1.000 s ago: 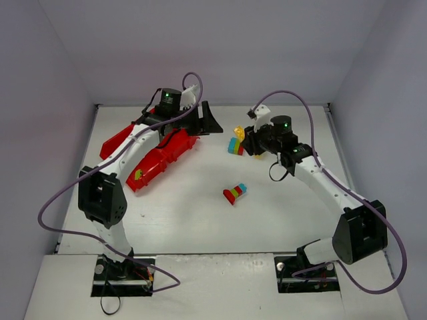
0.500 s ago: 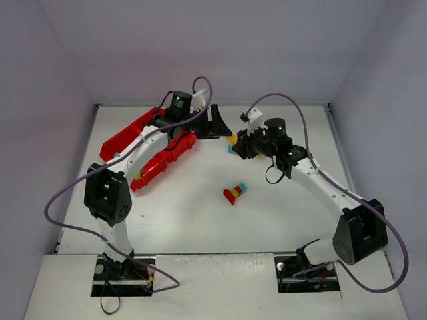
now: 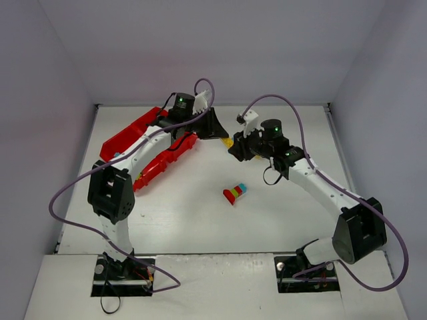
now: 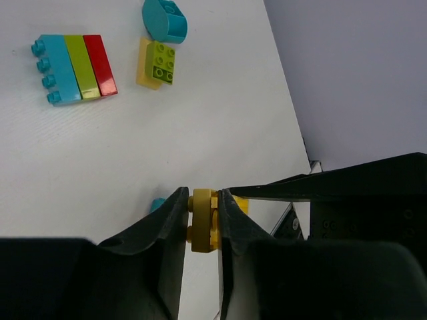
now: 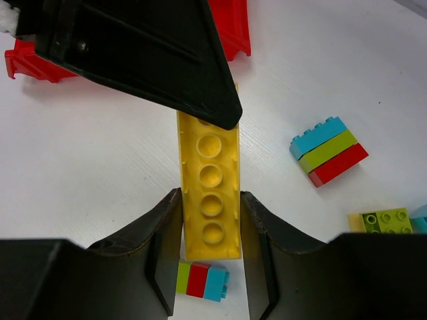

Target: Sort the legos into containers by color

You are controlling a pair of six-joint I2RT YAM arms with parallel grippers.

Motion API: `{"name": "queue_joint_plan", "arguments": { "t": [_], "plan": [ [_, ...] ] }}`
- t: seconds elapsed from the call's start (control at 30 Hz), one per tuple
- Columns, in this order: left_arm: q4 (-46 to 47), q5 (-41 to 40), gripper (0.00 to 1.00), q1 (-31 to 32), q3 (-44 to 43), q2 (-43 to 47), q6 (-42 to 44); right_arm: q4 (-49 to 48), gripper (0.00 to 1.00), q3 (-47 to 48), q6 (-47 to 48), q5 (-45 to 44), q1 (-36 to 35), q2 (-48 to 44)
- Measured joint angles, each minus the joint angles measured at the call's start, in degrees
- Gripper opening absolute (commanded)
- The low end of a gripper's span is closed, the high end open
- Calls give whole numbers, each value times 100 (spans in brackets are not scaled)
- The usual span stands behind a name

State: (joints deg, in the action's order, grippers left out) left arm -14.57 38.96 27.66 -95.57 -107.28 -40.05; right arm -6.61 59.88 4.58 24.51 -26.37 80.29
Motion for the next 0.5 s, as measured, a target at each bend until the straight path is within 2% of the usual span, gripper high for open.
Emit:
{"name": "queue_joint_plan", "arguments": {
  "t": [0.03,0.1,0.13,0.17,0.27,0.37,0.5],
  "plan": [
    [13,2,13,0,0,-2,20,7,9,0,-4,-2,2,22],
    [26,2,8,2,0,-2,50,11,23,0,-11,0,2,46],
    [20,7,7,2,0,-2,68,9,32,0,-13,0,2,50],
    [17,2,6,2,0,-2,87,-9,47,0,-22,0,2,66],
    [-48,-151,6,-35,0,-2,238,-24,66,2,-48,-28,0,127],
    [-223,-317,6,-149,0,0,407,-28,75,35,-70,-74,2,219],
    [-496,-610,6,-533,-7,4,710,-22,77,94,-116,-205,7,363]
  ]
}}
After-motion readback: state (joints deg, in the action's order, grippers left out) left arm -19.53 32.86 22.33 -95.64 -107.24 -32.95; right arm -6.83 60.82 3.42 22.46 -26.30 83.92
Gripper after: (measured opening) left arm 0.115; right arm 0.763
